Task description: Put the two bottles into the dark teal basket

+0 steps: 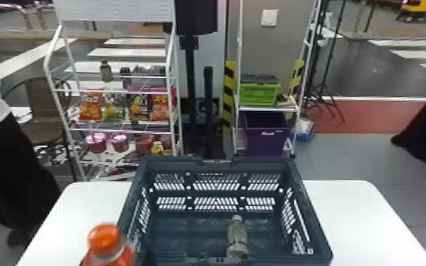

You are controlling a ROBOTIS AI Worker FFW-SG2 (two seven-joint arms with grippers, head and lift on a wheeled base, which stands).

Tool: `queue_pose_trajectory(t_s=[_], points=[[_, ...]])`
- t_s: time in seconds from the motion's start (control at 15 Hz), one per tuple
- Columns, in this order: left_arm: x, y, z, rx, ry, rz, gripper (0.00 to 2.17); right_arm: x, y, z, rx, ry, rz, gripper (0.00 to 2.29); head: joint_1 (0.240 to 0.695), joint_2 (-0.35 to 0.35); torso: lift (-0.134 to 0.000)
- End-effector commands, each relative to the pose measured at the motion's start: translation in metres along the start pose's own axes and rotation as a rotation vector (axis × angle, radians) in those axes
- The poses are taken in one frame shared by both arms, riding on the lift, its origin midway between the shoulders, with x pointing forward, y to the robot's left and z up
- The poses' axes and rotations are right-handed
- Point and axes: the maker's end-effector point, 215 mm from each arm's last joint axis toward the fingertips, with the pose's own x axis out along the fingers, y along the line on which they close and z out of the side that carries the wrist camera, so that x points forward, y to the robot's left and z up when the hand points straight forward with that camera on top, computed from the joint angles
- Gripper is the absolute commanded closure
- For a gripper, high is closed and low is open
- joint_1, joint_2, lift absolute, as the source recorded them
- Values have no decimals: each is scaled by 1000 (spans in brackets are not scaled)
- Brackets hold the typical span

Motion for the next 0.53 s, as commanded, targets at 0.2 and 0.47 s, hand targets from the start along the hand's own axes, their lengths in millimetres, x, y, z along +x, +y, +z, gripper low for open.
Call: queue_pose_trajectory(t_s=[0.2,0.47], points=[[88,-34,10,70,242,-86,2148,-13,-17,-21,6,44,-32,53,499,0,0],[145,-68,-18,117,385,-196,2148,-14,-13,-32,1,78,-21,60,499,0,0]])
